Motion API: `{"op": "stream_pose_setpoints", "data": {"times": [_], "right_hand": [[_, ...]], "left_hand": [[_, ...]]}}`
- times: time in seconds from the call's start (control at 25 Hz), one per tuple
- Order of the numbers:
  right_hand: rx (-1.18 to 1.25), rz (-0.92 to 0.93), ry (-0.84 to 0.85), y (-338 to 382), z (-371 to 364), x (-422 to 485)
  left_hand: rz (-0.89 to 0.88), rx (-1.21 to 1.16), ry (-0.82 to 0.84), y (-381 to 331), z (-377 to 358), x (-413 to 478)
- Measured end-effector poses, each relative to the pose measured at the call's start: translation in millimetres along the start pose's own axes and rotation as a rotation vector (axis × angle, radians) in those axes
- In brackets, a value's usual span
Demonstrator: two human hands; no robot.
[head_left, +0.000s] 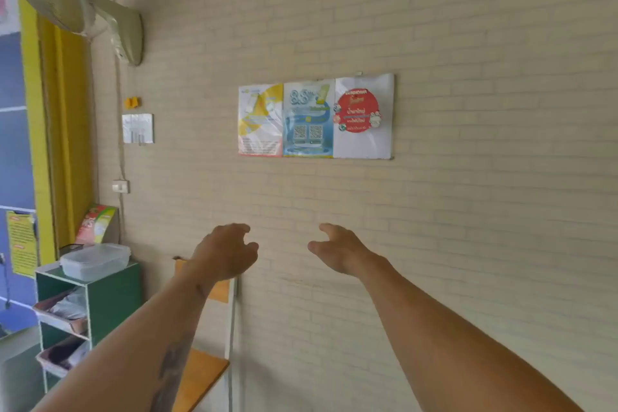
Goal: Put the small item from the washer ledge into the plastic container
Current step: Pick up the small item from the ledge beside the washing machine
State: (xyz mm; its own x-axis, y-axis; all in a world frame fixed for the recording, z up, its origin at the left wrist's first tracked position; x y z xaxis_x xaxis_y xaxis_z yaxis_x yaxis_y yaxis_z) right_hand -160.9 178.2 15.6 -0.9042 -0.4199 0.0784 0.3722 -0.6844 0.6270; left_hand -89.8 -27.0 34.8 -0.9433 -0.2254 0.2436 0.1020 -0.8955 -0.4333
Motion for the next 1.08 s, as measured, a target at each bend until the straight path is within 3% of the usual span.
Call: {"op": "stream_pose_setpoints", "data": {"times": [0.2, 0.52, 1.08], "right_hand": [[0.083, -0.083, -0.091, -81.5, 36.7, -33.5], [0.117, -0.32, -0.1, -295.1, 105.5, -130.4], [0.226, -0.796, -0.238, -653.2, 236.7, -390.3]], "left_hand": [[-0.081, -0.276, -0.014, -68.2, -57.4, 7.1], [-0.203, -0.435, 0.367, -226.0, -230.8, -15.9], [-0.451, -0.484, 0.896, -593.0, -500.3, -122.0]]}}
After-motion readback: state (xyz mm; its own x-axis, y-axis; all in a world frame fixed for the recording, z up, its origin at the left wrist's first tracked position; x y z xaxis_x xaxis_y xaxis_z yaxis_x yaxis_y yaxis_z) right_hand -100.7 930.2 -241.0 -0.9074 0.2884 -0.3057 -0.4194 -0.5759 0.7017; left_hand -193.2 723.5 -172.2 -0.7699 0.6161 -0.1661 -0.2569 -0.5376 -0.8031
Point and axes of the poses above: each hand's wrist, its own x-axis towards the middle knuckle, its own z-axis out of the back of the hand, y = z × x, the point moved 10 cm from there along x, towards the middle knuckle, and after that the axes turned 7 degrees about y, right-handed, at the moved point
